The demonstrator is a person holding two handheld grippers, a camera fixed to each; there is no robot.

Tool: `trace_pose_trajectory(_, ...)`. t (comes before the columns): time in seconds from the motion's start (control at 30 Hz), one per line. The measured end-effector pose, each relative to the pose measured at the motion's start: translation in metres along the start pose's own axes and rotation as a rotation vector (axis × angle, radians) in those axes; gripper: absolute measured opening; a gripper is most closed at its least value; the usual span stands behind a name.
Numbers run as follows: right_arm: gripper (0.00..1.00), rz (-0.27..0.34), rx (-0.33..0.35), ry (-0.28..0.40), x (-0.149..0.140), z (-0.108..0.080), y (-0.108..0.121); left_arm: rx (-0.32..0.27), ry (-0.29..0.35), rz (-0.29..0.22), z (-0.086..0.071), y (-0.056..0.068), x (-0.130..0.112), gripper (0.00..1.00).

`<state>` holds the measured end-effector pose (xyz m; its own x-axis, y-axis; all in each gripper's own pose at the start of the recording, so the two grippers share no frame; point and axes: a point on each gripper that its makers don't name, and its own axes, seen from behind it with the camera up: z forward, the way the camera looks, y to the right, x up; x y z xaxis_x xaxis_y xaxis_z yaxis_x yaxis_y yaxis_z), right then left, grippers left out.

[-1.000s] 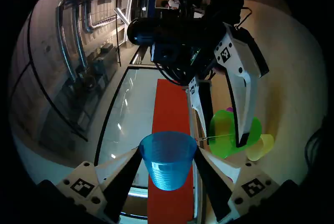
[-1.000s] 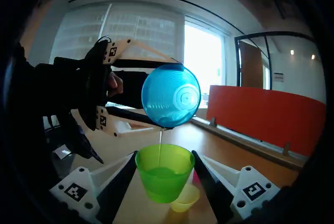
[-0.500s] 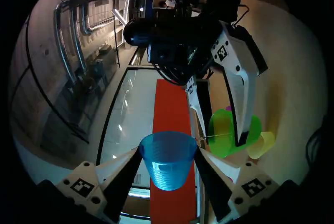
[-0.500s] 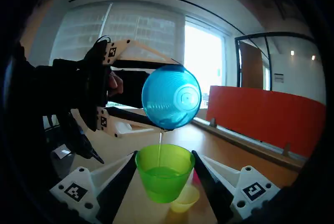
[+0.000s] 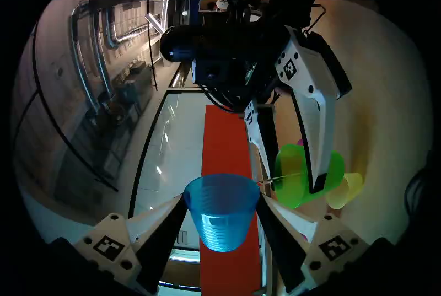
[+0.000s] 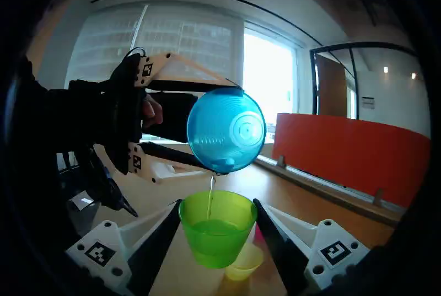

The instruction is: Pour water

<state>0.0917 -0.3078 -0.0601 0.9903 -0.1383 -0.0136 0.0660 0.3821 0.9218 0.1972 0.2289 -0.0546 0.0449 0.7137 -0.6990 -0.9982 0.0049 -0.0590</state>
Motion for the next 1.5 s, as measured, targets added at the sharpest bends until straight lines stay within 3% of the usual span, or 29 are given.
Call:
trace_pose_trajectory(0.87, 0.95, -0.002, -0.002, 0.0, 0.0, 0.002, 0.0, 0.001, -0.003, -0.001, 0.005, -0.001, -0.006, 0.86)
trace_pose_trajectory(1.07, 0.95, -0.004, -0.003, -0.002, 0.0, 0.001, 0.0, 0.004, -0.007, -0.039, 0.008, 0.001, -0.01, 0.86)
trace_pose_trajectory(1.5, 0.95, -0.01, -0.008, -0.013, -0.001, -0.001, 0.001, 0.022, -0.012, -0.196, 0.014, 0.001, -0.017, 0.86)
